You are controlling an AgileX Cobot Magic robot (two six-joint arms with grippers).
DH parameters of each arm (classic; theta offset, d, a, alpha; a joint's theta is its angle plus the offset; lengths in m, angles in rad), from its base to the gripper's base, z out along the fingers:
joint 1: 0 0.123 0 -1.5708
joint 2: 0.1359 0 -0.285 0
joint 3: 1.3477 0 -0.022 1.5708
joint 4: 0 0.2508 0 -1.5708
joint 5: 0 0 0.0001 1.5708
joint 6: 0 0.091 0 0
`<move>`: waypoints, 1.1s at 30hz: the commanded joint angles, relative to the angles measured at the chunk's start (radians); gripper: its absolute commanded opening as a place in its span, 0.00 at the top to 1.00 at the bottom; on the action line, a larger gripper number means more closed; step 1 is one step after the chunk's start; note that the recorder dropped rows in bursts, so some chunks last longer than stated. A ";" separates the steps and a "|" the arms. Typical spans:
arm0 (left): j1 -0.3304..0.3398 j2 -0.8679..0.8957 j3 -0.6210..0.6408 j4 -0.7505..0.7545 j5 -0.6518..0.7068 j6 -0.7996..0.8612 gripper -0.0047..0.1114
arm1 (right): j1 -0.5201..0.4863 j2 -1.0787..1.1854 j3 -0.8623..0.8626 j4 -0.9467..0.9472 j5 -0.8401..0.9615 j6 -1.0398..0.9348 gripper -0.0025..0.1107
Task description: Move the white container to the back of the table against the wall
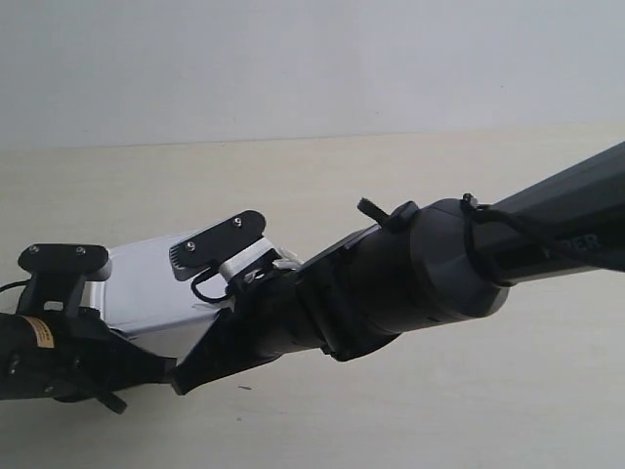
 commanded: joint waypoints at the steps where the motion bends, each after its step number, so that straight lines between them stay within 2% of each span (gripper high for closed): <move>1: -0.006 0.042 -0.038 0.000 -0.049 -0.008 0.96 | 0.002 -0.002 -0.006 -0.002 -0.042 -0.011 0.98; 8: 0.001 0.068 -0.096 0.000 -0.058 -0.006 0.96 | 0.002 -0.001 -0.038 -0.002 -0.087 -0.013 0.98; 17: 0.074 0.093 -0.143 0.002 -0.057 0.013 0.96 | -0.001 0.024 -0.091 -0.002 -0.125 -0.013 0.98; 33: 0.142 0.147 -0.228 0.002 -0.055 0.024 0.96 | -0.004 0.118 -0.233 -0.002 -0.179 -0.030 0.98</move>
